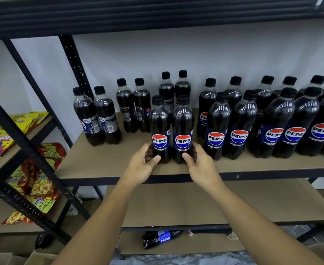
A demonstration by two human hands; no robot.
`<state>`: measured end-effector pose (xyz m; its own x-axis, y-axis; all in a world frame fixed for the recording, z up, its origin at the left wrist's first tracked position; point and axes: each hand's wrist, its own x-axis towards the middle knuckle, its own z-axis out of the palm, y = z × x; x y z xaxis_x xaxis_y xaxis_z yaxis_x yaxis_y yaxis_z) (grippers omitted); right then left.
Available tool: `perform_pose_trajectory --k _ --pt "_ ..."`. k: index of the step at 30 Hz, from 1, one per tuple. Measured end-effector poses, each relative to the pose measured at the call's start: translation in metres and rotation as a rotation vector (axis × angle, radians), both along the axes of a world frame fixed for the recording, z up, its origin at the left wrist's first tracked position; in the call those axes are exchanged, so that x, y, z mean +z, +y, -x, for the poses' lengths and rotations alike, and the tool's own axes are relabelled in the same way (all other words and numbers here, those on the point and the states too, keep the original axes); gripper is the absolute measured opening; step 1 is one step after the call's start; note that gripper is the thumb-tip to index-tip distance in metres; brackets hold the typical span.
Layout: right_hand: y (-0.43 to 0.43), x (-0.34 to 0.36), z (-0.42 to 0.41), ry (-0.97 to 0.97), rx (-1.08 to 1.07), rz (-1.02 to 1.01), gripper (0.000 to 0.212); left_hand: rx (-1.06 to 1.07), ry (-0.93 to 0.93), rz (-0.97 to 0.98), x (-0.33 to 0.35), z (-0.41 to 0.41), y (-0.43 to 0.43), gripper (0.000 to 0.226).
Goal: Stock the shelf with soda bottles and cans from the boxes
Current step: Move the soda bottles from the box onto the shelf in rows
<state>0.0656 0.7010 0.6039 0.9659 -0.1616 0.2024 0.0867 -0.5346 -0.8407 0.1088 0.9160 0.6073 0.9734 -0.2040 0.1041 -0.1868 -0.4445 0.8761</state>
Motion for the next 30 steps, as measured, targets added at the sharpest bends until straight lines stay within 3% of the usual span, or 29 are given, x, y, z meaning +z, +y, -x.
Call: perform_pose_trajectory --k 8,12,15,19,26,30 --pt "-0.004 0.001 -0.001 0.025 -0.009 0.013 0.054 -0.008 -0.016 -0.011 0.002 0.004 0.0 0.054" --pt "-0.011 0.012 0.004 0.081 0.081 0.05 0.059 -0.036 -0.003 -0.057 0.011 0.01 -0.001 0.045" --pt "-0.021 0.024 0.015 0.096 0.15 0.069 0.064 -0.064 -0.015 -0.095 0.02 0.019 0.001 0.054" --pt "-0.035 0.053 0.035 0.012 0.125 0.125 0.055 0.046 -0.142 -0.221 0.048 0.034 0.006 0.07" --pt "-0.047 0.137 0.043 -0.269 0.232 0.387 0.037 0.018 -0.395 -0.412 0.149 0.052 0.004 0.05" --pt "-0.047 0.189 0.016 -0.306 0.274 0.568 0.042 -0.032 -0.464 -0.533 0.205 0.028 -0.003 0.05"
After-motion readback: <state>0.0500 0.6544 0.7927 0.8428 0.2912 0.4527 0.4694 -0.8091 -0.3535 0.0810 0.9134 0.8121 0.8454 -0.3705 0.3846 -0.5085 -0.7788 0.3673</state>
